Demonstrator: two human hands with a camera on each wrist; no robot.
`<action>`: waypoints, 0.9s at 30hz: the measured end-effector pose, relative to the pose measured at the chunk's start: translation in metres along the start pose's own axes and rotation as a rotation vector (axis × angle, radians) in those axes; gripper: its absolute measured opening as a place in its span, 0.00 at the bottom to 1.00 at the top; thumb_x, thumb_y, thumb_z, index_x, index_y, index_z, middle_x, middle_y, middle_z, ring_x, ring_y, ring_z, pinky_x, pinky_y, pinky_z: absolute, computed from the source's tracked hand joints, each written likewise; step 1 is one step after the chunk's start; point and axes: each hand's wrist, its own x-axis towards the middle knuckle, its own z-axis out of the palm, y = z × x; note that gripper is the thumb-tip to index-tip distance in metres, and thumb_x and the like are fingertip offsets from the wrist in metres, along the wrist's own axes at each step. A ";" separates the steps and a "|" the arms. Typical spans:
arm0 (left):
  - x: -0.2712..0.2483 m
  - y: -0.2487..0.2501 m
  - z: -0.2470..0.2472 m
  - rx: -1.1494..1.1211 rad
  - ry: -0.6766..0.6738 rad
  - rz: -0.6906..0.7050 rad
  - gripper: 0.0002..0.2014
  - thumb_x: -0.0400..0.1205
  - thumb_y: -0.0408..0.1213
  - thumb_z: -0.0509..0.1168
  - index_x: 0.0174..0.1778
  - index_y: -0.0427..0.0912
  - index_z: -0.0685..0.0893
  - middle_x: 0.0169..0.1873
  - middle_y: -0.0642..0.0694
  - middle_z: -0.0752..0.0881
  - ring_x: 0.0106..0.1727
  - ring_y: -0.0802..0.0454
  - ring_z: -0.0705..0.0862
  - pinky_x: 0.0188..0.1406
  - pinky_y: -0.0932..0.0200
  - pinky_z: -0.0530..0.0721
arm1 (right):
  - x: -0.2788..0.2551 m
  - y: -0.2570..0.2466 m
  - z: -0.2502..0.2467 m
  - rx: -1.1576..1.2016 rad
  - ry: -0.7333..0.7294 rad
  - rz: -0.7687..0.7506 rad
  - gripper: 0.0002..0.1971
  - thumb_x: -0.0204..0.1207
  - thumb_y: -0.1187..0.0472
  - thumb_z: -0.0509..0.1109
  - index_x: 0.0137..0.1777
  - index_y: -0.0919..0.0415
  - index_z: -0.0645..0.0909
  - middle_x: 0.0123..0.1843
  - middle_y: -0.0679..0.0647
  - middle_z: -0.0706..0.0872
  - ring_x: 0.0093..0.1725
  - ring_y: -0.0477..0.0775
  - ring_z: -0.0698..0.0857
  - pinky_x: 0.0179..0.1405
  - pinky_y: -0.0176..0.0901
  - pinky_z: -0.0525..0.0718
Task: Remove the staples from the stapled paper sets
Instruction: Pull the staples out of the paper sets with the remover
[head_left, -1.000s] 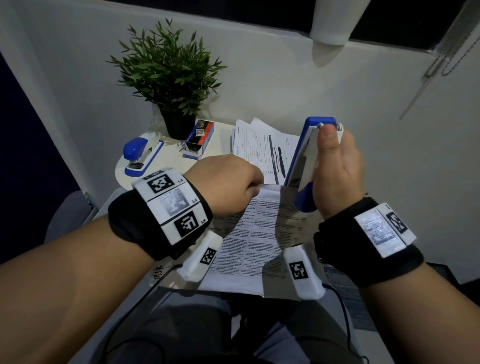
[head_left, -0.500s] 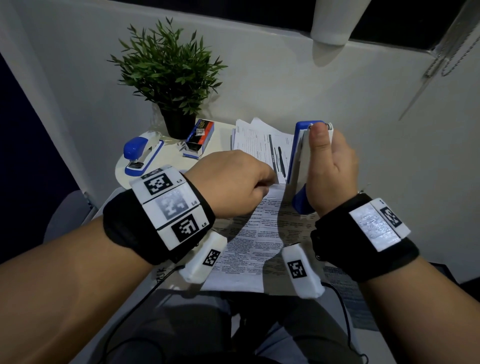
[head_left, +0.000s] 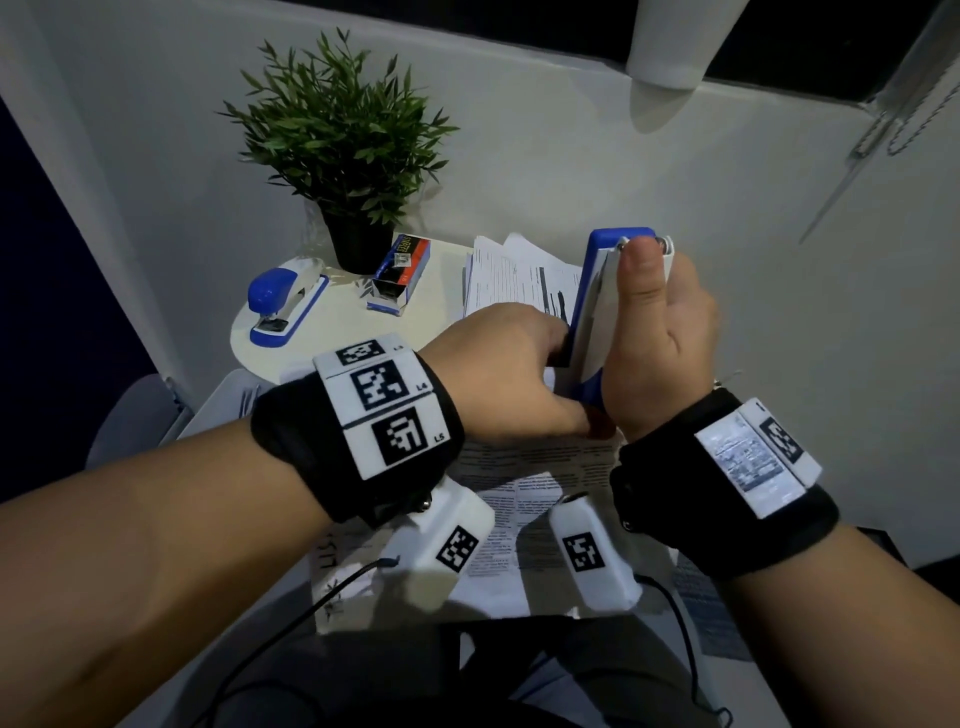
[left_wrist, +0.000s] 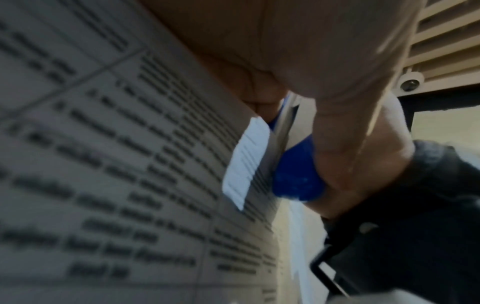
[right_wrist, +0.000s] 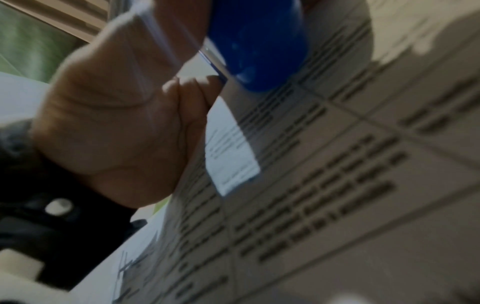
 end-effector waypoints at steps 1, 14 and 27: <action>0.000 0.000 0.001 0.003 0.013 0.007 0.25 0.59 0.62 0.68 0.43 0.48 0.85 0.38 0.52 0.88 0.42 0.53 0.86 0.45 0.49 0.86 | 0.000 0.000 0.000 0.001 0.006 -0.008 0.17 0.73 0.38 0.49 0.32 0.47 0.65 0.26 0.28 0.76 0.28 0.33 0.75 0.30 0.25 0.66; 0.015 -0.012 -0.015 0.421 -0.097 0.048 0.09 0.74 0.46 0.73 0.41 0.46 0.81 0.28 0.55 0.72 0.36 0.52 0.74 0.28 0.60 0.67 | 0.013 0.005 -0.015 0.273 0.218 0.154 0.14 0.74 0.37 0.55 0.41 0.46 0.73 0.35 0.38 0.76 0.30 0.27 0.77 0.33 0.21 0.72; 0.053 -0.041 -0.034 0.536 0.137 -0.026 0.04 0.80 0.35 0.63 0.45 0.41 0.83 0.39 0.47 0.80 0.49 0.45 0.79 0.39 0.57 0.69 | -0.028 0.044 -0.026 -1.039 -1.154 -0.018 0.28 0.70 0.46 0.70 0.68 0.49 0.67 0.59 0.55 0.77 0.58 0.60 0.81 0.51 0.49 0.81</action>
